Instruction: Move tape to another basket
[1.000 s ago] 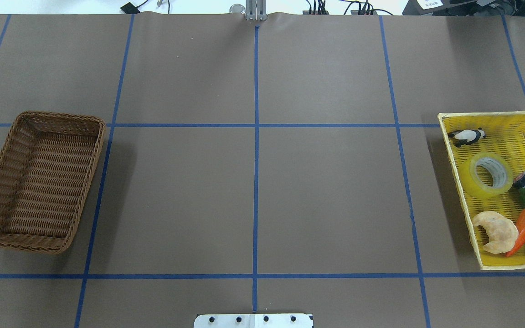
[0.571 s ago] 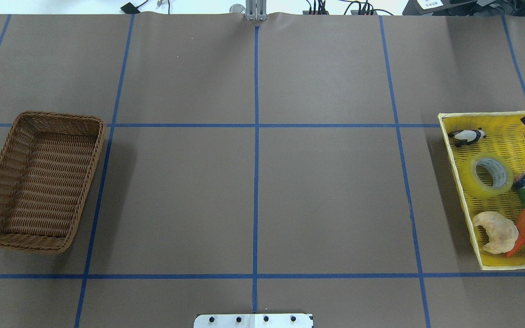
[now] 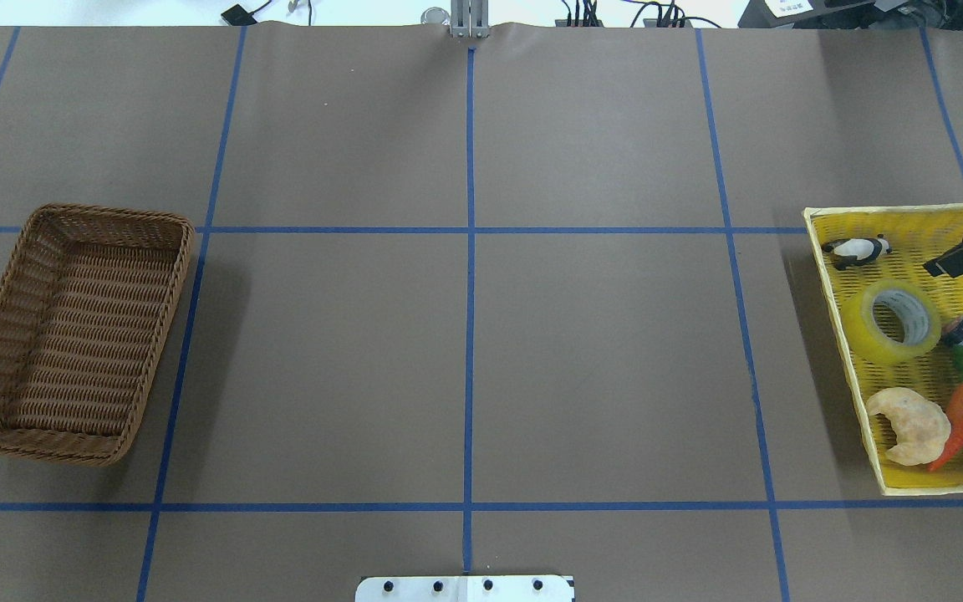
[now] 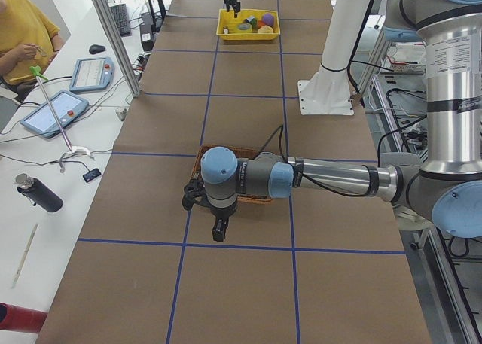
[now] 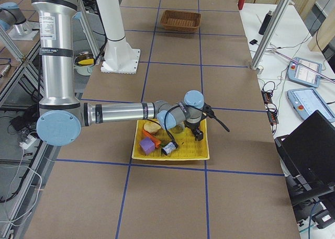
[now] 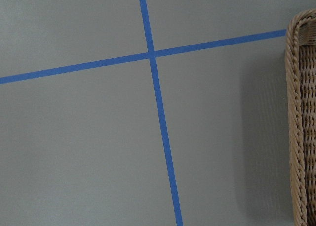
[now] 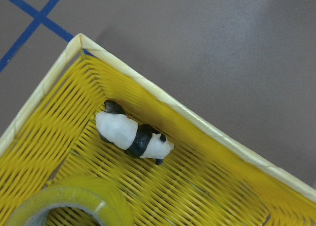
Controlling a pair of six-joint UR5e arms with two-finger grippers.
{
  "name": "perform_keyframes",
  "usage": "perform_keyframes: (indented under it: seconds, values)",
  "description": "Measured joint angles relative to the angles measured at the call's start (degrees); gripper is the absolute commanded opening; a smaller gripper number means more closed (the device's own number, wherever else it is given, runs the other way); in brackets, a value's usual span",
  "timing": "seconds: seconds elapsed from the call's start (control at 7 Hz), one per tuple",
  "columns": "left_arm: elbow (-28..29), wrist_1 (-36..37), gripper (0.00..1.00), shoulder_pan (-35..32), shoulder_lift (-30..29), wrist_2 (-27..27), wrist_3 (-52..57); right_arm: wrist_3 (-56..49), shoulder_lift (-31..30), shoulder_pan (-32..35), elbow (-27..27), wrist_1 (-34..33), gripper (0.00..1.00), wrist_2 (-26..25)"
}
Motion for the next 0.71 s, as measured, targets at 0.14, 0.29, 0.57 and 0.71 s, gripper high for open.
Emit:
perform_keyframes:
  seconds: [0.14, 0.29, 0.57, 0.71]
  values:
    - [0.0, 0.0, 0.98, 0.0, 0.0, 0.0, 0.0, 0.0, -0.2, -0.8, -0.6, 0.4, 0.99, 0.9]
    - [0.0, 0.0, 0.98, 0.0, 0.1, 0.0, 0.0, 0.1, -0.4, -1.5, -1.0, 0.6, 0.98, 1.7]
    - [0.1, 0.0, 0.98, 0.0, 0.2, -0.1, 0.0, 0.1, -0.6, -2.9, -2.2, 0.6, 0.87, 2.3]
    - [0.1, 0.0, 0.98, 0.0, 0.2, -0.1, 0.0, 0.1, -0.6, -3.7, -2.6, 0.7, 0.67, 2.4]
